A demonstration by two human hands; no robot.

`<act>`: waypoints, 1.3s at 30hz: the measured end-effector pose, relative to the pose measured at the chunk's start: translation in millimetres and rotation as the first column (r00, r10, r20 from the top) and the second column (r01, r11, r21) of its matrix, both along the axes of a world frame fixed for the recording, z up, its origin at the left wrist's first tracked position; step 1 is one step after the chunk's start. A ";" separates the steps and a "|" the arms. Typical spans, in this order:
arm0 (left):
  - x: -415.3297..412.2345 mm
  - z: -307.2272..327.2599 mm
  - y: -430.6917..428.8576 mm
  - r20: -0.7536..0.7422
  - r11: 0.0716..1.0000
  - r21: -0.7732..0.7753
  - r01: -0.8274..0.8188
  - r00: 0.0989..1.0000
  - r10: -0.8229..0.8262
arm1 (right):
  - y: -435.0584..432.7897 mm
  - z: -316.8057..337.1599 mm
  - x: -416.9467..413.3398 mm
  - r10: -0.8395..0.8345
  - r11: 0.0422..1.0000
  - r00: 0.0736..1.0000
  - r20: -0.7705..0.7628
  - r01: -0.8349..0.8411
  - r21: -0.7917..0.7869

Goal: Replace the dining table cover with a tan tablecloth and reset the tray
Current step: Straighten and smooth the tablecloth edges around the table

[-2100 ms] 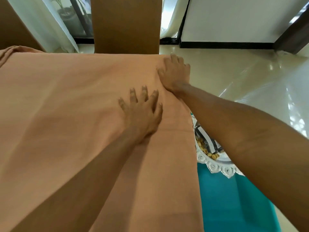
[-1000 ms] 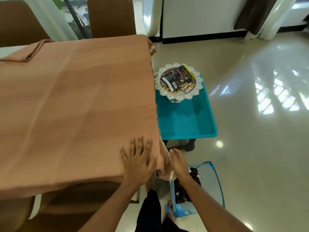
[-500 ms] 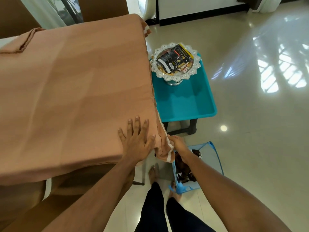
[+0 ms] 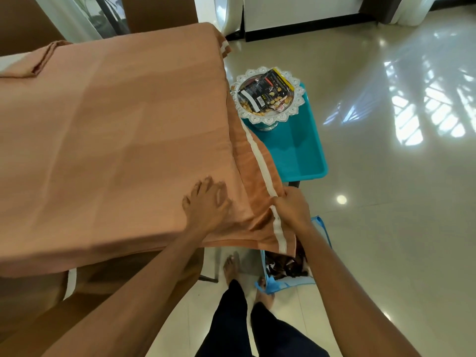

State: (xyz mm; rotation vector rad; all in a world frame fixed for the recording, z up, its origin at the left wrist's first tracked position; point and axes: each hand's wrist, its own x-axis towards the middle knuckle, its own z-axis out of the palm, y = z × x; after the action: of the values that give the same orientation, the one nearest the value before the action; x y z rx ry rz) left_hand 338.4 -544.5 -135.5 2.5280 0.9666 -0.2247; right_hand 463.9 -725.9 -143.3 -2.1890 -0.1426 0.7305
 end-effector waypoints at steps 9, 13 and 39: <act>38.8 94.5 16.7 -0.161 0.387 -0.824 -0.414 0.825 0.541 | 92.3 119.8 -39.2 0.432 0.868 0.824 0.368 -0.491 0.080; 31.6 104.1 40.7 -0.131 0.425 -0.798 -0.427 0.812 0.569 | 107.4 115.7 -58.8 0.414 0.838 0.860 0.299 -0.488 0.245; -32.2 113.2 150.9 -0.086 0.153 -0.940 -0.304 0.648 0.757 | 127.5 -12.0 -78.1 0.383 0.895 0.880 0.283 -0.277 -0.350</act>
State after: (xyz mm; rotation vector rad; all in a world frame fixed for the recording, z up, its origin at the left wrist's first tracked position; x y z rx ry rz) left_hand 306.1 -393.6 -22.3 0.9637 1.0863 0.0459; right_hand 385.8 -598.4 -155.3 -2.6113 -0.6443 0.5701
